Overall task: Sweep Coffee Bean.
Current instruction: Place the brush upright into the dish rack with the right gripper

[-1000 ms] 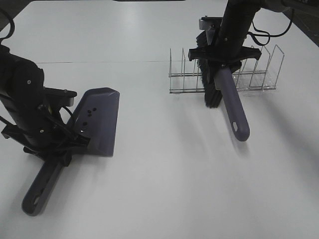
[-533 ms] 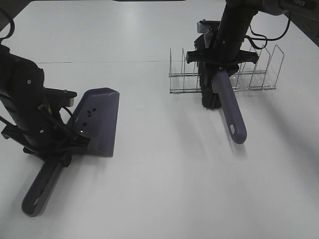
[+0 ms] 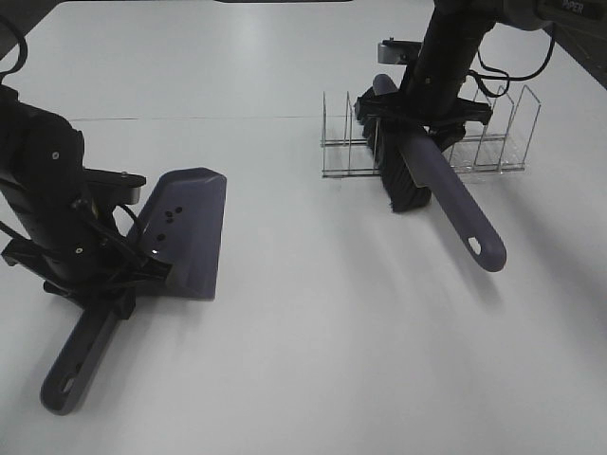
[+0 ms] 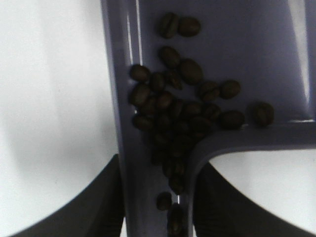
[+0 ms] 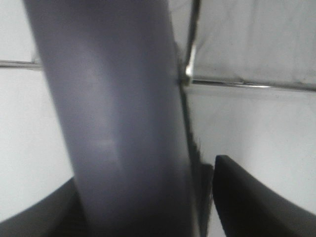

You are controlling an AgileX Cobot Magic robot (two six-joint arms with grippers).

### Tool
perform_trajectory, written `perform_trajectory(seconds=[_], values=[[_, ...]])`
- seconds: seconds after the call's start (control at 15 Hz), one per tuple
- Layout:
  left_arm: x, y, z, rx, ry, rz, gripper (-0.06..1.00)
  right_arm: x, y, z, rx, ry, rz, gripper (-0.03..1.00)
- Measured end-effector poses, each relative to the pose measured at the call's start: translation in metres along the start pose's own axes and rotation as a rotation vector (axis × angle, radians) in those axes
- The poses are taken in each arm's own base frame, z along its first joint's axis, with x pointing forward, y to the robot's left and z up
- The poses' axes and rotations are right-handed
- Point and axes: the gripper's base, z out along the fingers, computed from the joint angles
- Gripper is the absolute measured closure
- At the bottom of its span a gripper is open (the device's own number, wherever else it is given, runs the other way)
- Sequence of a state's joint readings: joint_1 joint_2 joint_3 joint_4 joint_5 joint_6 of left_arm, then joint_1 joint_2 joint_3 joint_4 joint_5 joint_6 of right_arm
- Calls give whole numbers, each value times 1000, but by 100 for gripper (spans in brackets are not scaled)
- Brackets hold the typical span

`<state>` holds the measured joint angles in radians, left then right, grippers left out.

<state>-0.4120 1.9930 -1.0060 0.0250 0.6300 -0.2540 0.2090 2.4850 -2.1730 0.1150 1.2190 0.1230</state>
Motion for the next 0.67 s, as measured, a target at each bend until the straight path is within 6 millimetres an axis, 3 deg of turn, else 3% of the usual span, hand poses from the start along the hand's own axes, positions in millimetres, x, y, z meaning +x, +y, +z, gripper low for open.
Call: perform_trajectory(seconds=[0.4, 0.67], values=[[0, 0, 0, 0, 0, 1, 59, 0, 3, -4, -29, -4, 8, 33], [0, 0, 0, 0, 1, 1, 59, 0, 4, -11, -32, -18, 6, 36]])
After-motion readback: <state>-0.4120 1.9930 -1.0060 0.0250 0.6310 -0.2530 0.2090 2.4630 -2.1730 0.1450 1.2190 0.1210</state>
